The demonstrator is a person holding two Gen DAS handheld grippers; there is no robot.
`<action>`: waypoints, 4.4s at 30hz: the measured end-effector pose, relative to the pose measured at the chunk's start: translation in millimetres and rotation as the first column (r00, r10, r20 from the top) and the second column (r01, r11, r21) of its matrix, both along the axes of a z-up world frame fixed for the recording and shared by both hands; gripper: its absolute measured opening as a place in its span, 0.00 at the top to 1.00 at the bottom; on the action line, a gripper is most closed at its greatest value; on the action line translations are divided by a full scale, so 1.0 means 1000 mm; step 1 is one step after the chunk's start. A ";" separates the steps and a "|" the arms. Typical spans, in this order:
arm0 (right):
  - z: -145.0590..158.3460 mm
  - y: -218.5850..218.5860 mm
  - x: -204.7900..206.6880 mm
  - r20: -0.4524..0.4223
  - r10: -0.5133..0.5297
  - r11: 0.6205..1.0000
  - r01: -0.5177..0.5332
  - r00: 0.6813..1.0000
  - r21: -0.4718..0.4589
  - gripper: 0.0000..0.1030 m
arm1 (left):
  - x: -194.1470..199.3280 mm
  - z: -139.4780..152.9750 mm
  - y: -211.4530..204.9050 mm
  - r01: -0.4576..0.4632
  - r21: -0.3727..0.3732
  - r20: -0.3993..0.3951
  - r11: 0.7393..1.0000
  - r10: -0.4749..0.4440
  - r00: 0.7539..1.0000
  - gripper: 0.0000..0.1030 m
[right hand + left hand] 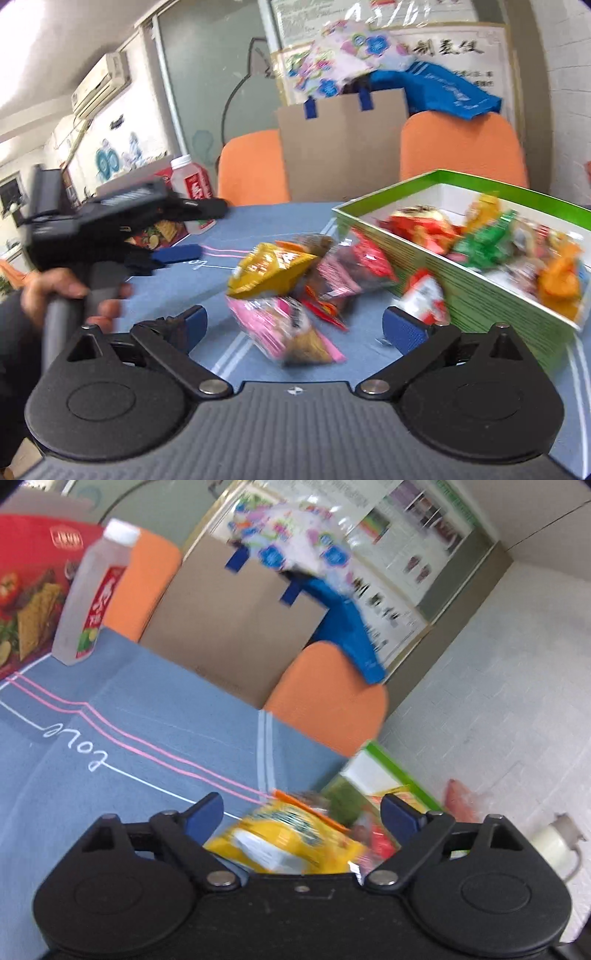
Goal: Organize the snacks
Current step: 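Reach the left tool to the yellow egg-yolk pie bag and grasp it, then lift the yellow bag into the green box and open the left tool, then reach the left tool to the pink packet and grasp it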
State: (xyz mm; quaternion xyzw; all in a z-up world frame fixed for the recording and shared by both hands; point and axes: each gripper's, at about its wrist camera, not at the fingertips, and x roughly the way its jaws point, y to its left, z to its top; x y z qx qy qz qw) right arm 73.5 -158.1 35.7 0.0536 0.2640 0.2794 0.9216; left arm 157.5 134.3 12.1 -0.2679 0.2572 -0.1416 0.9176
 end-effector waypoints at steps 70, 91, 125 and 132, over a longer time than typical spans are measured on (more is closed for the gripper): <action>0.029 -0.089 0.094 0.154 -0.186 0.979 0.169 0.970 0.116 0.78 | 0.072 0.046 -0.144 0.293 -0.138 0.084 0.946 -0.284 0.955 0.51; 0.023 -0.108 0.026 0.213 -0.250 0.964 0.222 0.945 0.144 0.00 | -0.005 0.058 -0.133 0.272 0.064 0.094 0.960 -0.278 0.956 0.00; -0.048 0.006 -0.050 0.026 0.106 0.949 -0.093 0.994 -0.303 0.29 | -0.102 -0.036 -0.107 0.186 -0.085 -0.140 0.979 -0.197 0.970 0.49; -0.038 -0.014 -0.057 0.073 0.077 0.968 -0.057 0.994 -0.242 0.35 | -0.105 -0.016 -0.119 0.222 -0.081 -0.082 0.972 -0.229 0.970 0.49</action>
